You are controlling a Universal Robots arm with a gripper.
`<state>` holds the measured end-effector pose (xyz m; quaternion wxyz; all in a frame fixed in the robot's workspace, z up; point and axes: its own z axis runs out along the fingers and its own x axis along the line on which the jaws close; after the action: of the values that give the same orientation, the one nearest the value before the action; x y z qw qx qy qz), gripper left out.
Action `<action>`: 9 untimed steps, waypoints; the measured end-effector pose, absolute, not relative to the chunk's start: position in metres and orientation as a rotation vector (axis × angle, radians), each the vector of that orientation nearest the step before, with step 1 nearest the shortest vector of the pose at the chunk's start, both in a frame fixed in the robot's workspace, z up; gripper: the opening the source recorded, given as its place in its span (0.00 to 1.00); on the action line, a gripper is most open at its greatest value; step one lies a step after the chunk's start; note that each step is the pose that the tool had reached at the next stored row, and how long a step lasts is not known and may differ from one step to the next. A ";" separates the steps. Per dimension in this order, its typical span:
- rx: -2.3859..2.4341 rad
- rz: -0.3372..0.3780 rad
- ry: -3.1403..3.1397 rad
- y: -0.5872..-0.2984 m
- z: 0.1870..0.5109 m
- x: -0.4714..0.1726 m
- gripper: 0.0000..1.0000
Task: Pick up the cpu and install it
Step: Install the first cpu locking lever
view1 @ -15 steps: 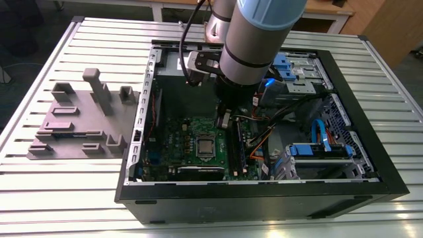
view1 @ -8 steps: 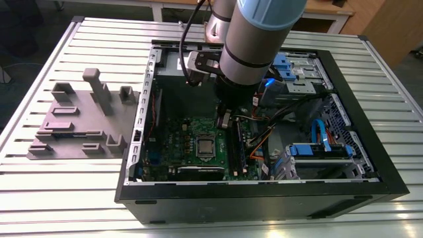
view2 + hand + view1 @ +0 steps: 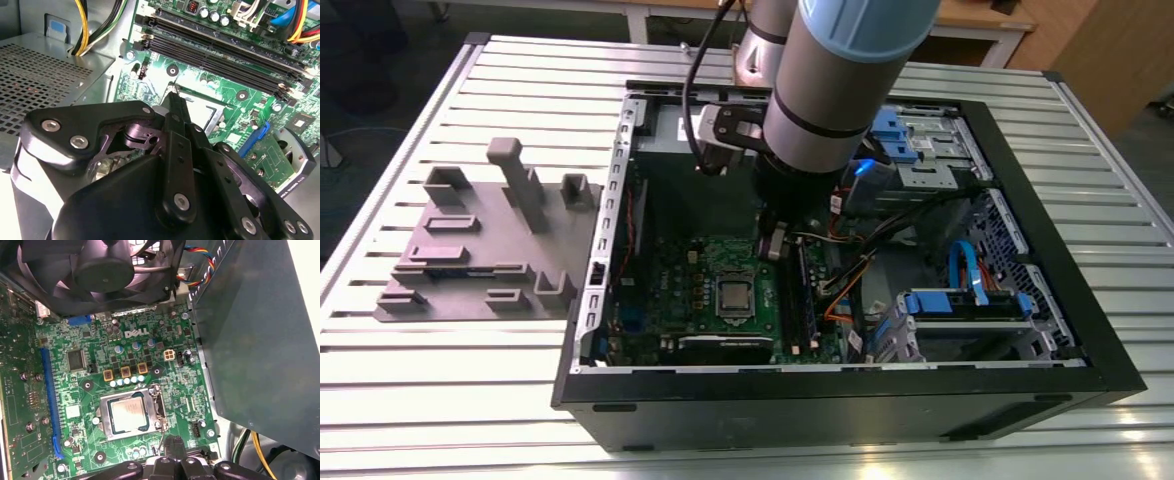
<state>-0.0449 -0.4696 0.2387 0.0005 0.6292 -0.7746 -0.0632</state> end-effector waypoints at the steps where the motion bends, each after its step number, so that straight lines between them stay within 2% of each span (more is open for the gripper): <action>1: 1.982 -0.199 -2.427 -0.470 0.239 -0.045 0.10; 9: 2.008 -0.186 -2.397 -0.475 0.237 -0.045 0.10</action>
<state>-0.0450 -0.4751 0.2368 0.0046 0.6410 -0.7652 -0.0594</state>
